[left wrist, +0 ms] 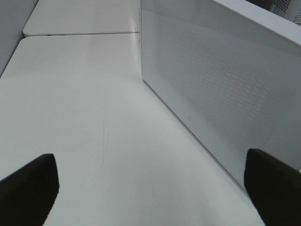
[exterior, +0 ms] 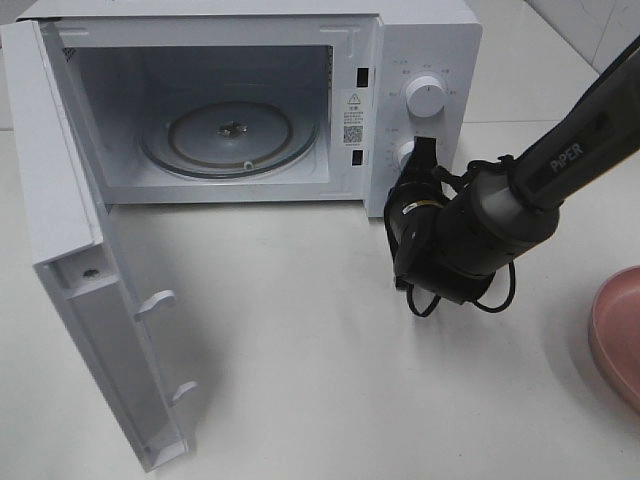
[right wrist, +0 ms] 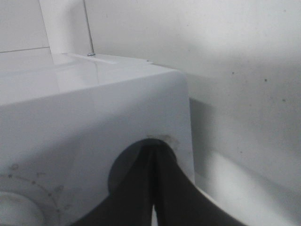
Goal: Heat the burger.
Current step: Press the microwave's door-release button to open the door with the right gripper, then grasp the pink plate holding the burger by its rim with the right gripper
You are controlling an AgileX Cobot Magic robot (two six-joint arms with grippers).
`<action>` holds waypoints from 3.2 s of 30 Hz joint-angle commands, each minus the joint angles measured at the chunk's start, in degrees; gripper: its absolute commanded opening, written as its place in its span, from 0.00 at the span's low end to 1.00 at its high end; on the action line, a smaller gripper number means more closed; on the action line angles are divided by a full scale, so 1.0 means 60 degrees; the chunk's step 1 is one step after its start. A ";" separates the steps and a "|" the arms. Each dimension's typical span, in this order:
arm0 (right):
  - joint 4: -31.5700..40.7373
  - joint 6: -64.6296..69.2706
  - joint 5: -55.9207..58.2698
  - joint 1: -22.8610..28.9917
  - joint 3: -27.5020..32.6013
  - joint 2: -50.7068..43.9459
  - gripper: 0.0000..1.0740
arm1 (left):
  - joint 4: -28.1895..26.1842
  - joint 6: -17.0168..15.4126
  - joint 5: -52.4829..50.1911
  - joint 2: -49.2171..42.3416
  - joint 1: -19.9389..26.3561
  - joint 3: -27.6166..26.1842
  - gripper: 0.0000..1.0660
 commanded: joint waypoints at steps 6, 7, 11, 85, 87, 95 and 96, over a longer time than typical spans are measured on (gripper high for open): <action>-0.1547 -0.0181 -0.0267 -0.0344 0.0029 -0.0497 0.00 | -0.0086 -0.0038 -0.0086 -0.0210 0.0019 0.0019 0.94; -0.1547 -0.0172 -0.0229 -0.0344 0.0153 -0.0573 0.00 | -0.0086 -0.0038 -0.0086 -0.0210 0.0019 0.0019 0.94; -0.1547 -0.0535 0.0210 -0.0344 0.0592 -0.0888 0.00 | -0.0086 -0.0038 -0.0086 -0.0210 0.0019 0.0019 0.94; -0.7057 -1.2624 1.4524 -0.2836 0.2502 -0.7601 0.90 | -0.0086 -0.0038 -0.0086 -0.0172 0.0019 0.0019 0.94; -0.7219 -1.2510 1.4725 -0.2932 0.2502 -0.7601 0.90 | -0.0086 -0.0038 -0.0086 -0.0172 0.0019 0.0019 0.94; -0.8470 -1.1660 1.5460 -0.3944 0.2502 -0.7601 0.84 | -0.0086 -0.0038 -0.0086 -0.0172 0.0019 0.0019 0.94; -0.8594 -1.1650 1.5451 -0.4078 0.2502 -0.7601 0.83 | -0.0086 -0.0038 -0.0086 -0.0172 0.0019 0.0019 0.94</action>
